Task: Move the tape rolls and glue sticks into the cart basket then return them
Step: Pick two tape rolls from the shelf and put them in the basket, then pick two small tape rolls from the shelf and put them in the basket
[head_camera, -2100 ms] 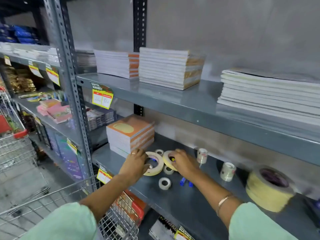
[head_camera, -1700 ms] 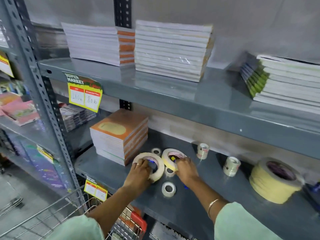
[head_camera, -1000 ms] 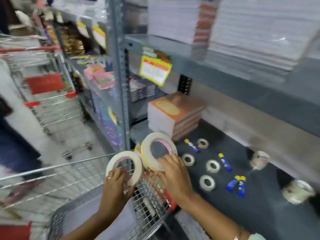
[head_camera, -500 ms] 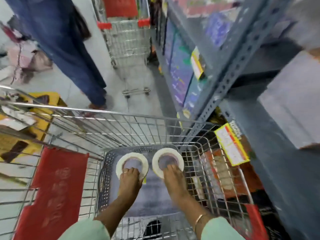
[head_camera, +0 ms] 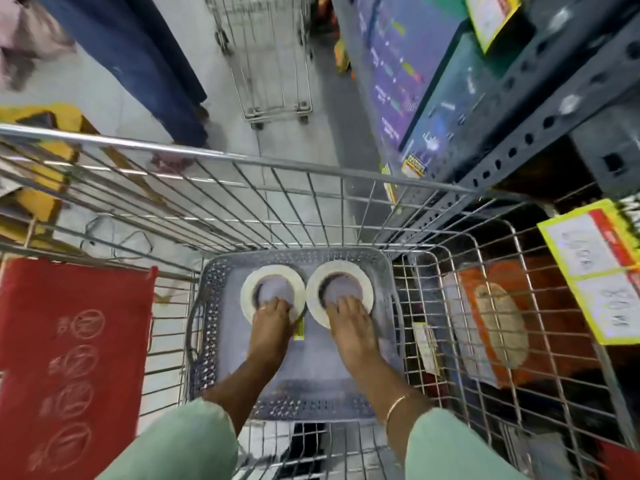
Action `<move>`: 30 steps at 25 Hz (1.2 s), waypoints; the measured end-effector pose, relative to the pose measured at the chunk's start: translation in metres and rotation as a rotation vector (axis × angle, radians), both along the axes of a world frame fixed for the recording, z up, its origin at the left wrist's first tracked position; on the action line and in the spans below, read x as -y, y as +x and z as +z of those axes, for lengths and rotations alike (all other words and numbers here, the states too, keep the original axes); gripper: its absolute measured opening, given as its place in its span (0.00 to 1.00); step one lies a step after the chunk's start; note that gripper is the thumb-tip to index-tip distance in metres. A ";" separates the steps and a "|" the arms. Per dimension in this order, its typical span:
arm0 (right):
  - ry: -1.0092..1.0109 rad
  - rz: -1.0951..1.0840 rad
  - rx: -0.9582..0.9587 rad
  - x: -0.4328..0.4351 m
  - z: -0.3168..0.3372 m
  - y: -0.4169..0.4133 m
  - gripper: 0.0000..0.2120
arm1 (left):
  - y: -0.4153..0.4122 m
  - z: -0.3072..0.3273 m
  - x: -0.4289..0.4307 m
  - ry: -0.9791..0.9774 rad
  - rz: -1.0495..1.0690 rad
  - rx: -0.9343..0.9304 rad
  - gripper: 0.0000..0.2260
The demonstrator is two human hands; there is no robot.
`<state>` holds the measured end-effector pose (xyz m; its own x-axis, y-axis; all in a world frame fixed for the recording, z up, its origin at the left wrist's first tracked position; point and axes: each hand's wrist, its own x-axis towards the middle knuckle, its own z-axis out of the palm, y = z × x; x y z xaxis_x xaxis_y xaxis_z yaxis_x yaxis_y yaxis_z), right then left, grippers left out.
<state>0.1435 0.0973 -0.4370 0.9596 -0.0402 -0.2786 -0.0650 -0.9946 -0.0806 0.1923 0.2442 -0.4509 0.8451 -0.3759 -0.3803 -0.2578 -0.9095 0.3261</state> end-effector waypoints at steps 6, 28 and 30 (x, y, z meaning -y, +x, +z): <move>0.041 -0.020 0.130 0.011 0.056 -0.004 0.20 | -0.008 0.048 0.012 -0.093 0.159 0.096 0.14; 0.056 -1.036 0.165 0.251 0.380 -0.262 0.21 | -0.168 0.351 0.307 -0.387 -0.855 0.185 0.22; 0.063 -1.035 0.165 0.246 0.369 -0.261 0.25 | -0.171 0.348 0.309 -0.391 -0.835 0.174 0.18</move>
<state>-0.1174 -0.1488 -0.0679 0.4915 -0.8526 -0.1775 -0.8648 -0.4538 -0.2150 0.0214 -0.0651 -0.1032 0.2776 -0.9607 0.0070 -0.8514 -0.2426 0.4650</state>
